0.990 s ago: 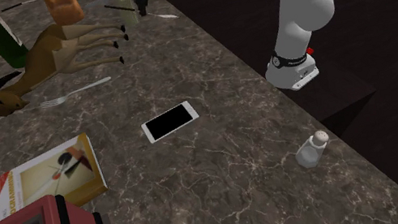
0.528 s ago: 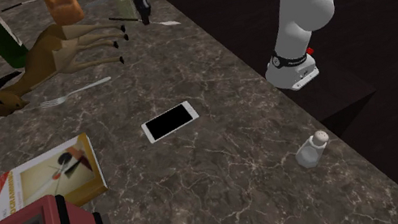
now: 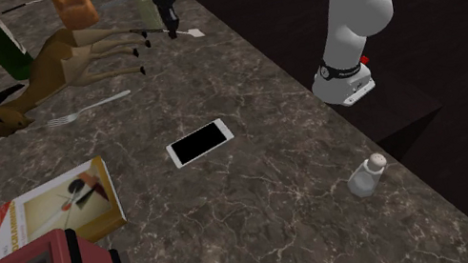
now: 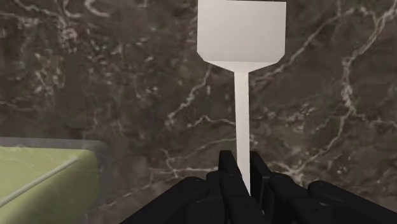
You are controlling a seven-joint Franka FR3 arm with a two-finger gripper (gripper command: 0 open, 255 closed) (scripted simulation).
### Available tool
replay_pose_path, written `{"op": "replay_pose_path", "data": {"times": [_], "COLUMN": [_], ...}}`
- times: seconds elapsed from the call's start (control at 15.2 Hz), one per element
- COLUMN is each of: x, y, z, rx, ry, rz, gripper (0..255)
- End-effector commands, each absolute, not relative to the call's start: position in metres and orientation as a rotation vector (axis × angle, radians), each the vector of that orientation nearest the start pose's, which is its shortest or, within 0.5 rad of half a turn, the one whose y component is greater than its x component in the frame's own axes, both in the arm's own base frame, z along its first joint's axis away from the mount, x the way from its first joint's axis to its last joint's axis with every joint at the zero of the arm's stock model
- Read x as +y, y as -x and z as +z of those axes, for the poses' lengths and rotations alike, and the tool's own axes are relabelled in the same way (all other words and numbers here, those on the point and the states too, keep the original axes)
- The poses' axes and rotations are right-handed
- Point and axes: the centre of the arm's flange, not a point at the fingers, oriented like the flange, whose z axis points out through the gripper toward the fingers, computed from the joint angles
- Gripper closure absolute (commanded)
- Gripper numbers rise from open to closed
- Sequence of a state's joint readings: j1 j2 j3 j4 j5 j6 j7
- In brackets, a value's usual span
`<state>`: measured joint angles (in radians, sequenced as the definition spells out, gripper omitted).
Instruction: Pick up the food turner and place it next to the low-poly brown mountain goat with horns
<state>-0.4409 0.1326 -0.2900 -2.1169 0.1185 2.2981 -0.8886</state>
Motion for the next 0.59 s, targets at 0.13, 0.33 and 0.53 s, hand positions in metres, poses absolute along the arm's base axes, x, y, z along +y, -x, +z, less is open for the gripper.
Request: {"op": "replay_pose_path", "data": {"times": [0.13, 0.33, 0.53], "x": [-0.3757, -0.3757, -0.3771], "y": [-0.4227, -0.4227, -0.4222], "z": [0.3505, 0.3505, 0.35], "rx": [-0.128, -0.128, -0.128], "ry": [3.134, 3.134, 3.134], "rz": [-0.104, -0.104, -0.104], "gripper": [255, 255, 0]}}
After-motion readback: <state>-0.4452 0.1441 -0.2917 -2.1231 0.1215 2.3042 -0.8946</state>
